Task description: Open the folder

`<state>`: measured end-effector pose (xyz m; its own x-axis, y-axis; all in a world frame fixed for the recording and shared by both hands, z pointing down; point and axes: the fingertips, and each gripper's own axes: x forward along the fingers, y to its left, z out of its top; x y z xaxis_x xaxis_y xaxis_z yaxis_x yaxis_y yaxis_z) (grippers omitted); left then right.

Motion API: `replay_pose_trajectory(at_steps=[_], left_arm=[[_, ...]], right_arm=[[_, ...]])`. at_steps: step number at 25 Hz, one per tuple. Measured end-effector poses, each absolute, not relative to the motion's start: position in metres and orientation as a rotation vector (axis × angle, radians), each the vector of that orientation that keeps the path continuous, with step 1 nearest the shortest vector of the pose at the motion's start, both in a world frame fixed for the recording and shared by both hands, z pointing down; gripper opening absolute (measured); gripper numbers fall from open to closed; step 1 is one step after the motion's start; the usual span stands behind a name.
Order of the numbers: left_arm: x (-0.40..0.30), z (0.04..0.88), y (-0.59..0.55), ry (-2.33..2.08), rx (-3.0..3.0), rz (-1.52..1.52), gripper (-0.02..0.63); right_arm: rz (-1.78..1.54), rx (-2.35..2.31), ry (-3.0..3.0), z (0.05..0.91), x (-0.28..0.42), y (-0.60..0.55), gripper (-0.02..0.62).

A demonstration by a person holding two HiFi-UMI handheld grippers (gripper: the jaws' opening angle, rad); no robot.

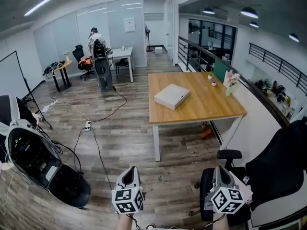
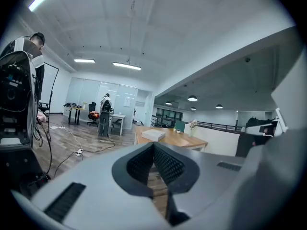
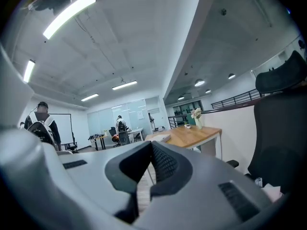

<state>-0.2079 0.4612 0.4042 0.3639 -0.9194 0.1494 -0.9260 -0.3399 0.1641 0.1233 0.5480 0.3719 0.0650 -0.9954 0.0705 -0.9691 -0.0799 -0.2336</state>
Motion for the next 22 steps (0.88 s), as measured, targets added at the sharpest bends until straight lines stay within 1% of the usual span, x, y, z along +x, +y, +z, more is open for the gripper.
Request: replay_pose_trajectory(at_steps=[8, 10, 11, 12, 13, 15, 16, 22], left_arm=[[-0.216, 0.387, 0.457, -1.655, 2.419, 0.007, 0.005], [-0.216, 0.380, 0.455, -1.638, 2.428, 0.001, 0.014], [-0.217, 0.377, 0.454, -1.630, 2.429, -0.003, 0.039], [-0.217, 0.373, 0.453, -1.625, 2.430, -0.006, 0.083], [-0.218, 0.370, 0.452, -1.624, 2.432, -0.008, 0.109], [-0.219, 0.365, 0.450, -1.628, 2.438, -0.010, 0.126], [-0.219, 0.363, 0.450, -1.629, 2.442, -0.014, 0.144], [-0.221, 0.356, 0.446, -1.623, 2.454, -0.060, 0.286]], right_arm=[[-0.326, -2.228, 2.031, 0.366, 0.118, 0.549, 0.002], [-0.329, -2.235, 2.032, 0.363, 0.116, 0.549, 0.002], [-0.331, -2.237, 2.034, 0.362, 0.115, 0.549, 0.002], [-0.333, -2.238, 2.035, 0.360, 0.113, 0.549, 0.002], [-0.335, -2.239, 2.037, 0.359, 0.112, 0.548, 0.002], [-0.340, -2.238, 2.039, 0.357, 0.110, 0.548, 0.002], [-0.342, -2.238, 2.040, 0.357, 0.109, 0.548, 0.002], [-0.346, -2.245, 2.039, 0.356, 0.104, 0.548, 0.002]])
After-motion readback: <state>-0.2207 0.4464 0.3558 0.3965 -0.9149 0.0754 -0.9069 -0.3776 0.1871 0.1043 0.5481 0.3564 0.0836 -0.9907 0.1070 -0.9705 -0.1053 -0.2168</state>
